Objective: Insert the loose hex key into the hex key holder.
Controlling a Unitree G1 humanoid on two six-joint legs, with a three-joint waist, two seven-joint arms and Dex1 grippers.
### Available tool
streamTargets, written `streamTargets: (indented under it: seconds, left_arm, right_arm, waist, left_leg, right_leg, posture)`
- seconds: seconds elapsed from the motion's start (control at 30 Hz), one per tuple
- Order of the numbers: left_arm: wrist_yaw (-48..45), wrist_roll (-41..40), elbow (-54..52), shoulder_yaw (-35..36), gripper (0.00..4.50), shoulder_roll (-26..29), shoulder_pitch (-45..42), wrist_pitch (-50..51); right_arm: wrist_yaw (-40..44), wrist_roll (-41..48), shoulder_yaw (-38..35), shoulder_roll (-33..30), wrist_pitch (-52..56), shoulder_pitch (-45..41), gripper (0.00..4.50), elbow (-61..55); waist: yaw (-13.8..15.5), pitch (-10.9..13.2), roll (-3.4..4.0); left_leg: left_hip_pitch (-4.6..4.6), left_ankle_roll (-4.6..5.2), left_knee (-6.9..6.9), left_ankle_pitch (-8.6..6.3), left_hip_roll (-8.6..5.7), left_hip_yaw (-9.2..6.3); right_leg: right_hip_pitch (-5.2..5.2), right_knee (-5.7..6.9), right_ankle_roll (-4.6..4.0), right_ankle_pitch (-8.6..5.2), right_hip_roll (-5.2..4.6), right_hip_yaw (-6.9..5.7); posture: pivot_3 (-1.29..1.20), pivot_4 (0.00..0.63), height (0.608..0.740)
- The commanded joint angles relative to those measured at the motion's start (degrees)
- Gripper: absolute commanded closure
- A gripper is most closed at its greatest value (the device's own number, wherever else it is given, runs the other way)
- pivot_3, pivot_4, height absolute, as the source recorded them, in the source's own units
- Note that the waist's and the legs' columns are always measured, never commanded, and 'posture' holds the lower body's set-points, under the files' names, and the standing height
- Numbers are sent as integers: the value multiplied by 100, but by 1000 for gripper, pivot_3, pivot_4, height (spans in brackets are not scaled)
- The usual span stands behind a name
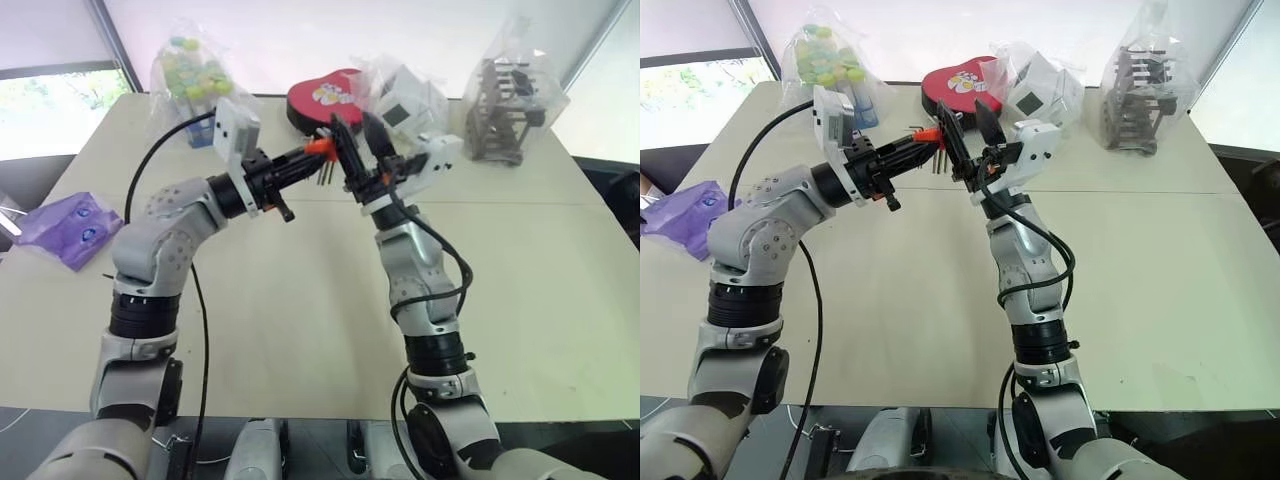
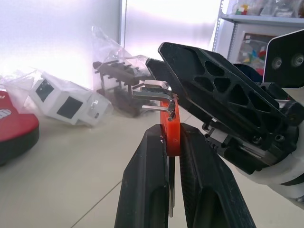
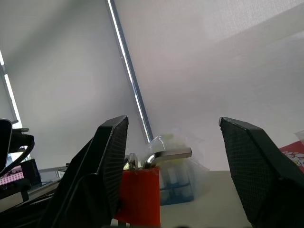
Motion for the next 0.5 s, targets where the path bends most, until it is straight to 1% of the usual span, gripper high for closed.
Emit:
streamTargets:
  seconds: [0.03, 0.2, 0.3, 0.37, 0.5]
  left_arm:
    - [22, -1, -120, 84, 4500, -19, -111, -141]
    - [159, -153, -68, 118, 4500, -243, -45, -29]
    - [295, -271, -48, 135, 4500, -482, 58, 101]
    - [458, -546, 69, 145, 4500, -834, 198, 400]
    - [650, -891, 162, 13, 4500, -1305, 512, 994]
  right_arm:
    - [119, 18, -72, -277, 44, 254, 1642, -588]
    - [256, 250, -416, -1109, 534, 1236, 1642, -1633]
    - [197, 357, -655, -1455, 755, 1562, 1642, -1987]
    - [182, 355, -964, -1746, 835, 1823, 1642, -2096]
    - [141, 385, -1298, -2059, 936, 2182, 1642, -2287]
  waist:
    - [10, 0, 0]
    - [40, 0, -1]
    - [18, 0, -1]
    - [11, -1, 0]
    - [2, -1, 0]
  left_leg:
    - [0, 0, 0, 0, 0, 0]
    - [-11, 1, 0, 0, -4, -5]
    - [-12, 1, 1, -1, -6, -2]
    - [-7, 1, 1, -1, -5, -2]
    - [3, 1, -1, -1, 0, -7]
  right_leg:
    - [0, 0, 0, 0, 0, 0]
    - [2, -9, 1, 0, -4, 1]
    - [2, -12, 1, 0, -6, 3]
    - [2, -8, 1, 0, -1, 5]
    - [6, -5, 0, -1, 15, 9]
  posture:
    - [0, 150, 740]
    - [0, 150, 740]
    - [0, 150, 740]
    - [0, 150, 740]
    - [0, 150, 740]
